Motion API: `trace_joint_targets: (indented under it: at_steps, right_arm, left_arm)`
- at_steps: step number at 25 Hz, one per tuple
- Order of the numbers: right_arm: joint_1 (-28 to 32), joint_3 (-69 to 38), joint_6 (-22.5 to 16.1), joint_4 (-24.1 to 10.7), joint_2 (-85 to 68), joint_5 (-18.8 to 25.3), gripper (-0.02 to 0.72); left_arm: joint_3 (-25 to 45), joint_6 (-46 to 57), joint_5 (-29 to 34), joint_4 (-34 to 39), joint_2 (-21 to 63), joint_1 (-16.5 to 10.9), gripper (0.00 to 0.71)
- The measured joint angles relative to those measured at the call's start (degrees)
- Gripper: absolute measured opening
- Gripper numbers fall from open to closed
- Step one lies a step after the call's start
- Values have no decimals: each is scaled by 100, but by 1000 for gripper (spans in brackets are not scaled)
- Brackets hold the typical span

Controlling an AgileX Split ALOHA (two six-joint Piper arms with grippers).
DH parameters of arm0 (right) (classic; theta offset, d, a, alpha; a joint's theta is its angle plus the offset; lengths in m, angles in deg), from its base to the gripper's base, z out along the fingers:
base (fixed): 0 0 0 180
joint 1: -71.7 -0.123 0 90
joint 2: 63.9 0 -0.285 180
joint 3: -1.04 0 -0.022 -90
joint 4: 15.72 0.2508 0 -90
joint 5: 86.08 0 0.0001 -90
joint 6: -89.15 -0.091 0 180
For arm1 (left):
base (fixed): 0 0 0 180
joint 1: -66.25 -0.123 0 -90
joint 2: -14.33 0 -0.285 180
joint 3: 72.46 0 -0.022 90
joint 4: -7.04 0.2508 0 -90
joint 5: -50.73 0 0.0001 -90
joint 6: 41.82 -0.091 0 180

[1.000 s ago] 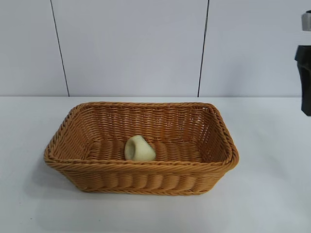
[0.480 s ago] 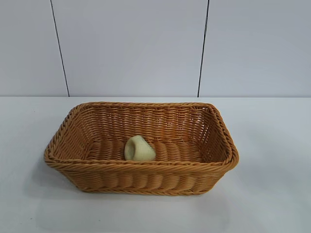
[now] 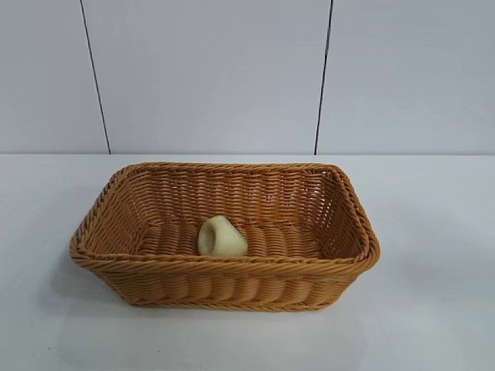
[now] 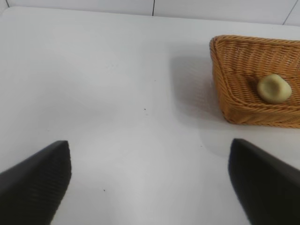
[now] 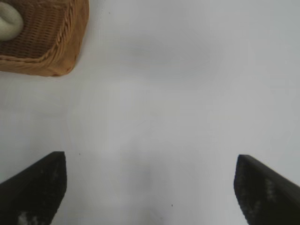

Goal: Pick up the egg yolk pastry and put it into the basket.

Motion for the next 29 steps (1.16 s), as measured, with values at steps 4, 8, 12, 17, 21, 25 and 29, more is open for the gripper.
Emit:
trace_joint_targets:
  at_steps: [4, 8, 12, 17, 21, 25, 29]
  right_arm:
    - [61, 0, 0, 0, -353, 5, 695]
    - [395, -11, 0, -4, -953, 5, 695]
    - [485, -11, 0, -4, -1762, 7, 695]
    - [485, -11, 0, -4, -1862, 12, 695]
    - [485, -11, 0, -4, -1862, 12, 695]
    - [485, -11, 0, -4, -1862, 12, 695]
    - [485, -11, 0, -4, -1862, 12, 695]
  left_arm:
    - [0, 0, 0, 0, 0, 0, 653]
    - [0, 0, 0, 0, 0, 0, 653]
    - [0, 0, 0, 0, 0, 0, 653]
    - [0, 0, 0, 0, 0, 0, 653]
    - [0, 0, 0, 0, 0, 0, 653]
    - [0, 0, 0, 0, 0, 0, 653]
    - [0, 0, 0, 0, 0, 0, 653]
